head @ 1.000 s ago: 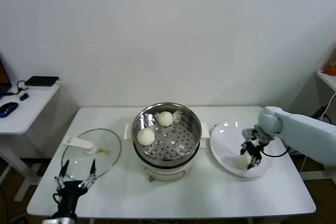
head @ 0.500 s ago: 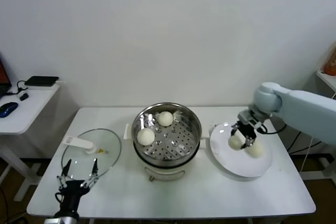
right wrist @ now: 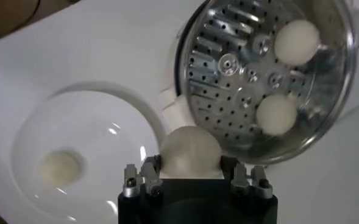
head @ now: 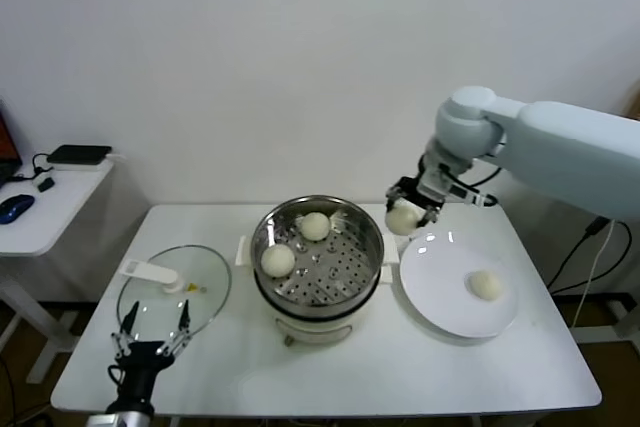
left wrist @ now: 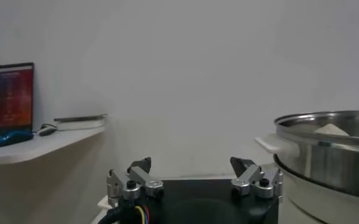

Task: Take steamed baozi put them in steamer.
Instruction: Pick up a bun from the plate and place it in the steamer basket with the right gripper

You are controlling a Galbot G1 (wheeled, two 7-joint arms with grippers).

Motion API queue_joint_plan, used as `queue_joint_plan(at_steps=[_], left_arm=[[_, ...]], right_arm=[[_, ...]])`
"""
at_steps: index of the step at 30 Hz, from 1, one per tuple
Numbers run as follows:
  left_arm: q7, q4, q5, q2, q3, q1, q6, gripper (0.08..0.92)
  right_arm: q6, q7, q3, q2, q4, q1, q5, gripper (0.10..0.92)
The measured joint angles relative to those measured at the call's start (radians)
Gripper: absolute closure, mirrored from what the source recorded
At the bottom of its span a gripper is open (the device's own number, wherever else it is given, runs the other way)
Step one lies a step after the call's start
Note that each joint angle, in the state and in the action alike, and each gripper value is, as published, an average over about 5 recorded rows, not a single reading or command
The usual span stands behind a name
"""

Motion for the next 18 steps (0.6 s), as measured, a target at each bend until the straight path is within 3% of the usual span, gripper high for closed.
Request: queue_joint_plan(at_steps=[18], left_arm=[[0.0,-0.013,0.001,0.0,-0.013,-0.008,0.021,0.177]], right_arm=[[0.143,0.01,0.071,0.214,0.064,-0.121,-0.221,0.38]])
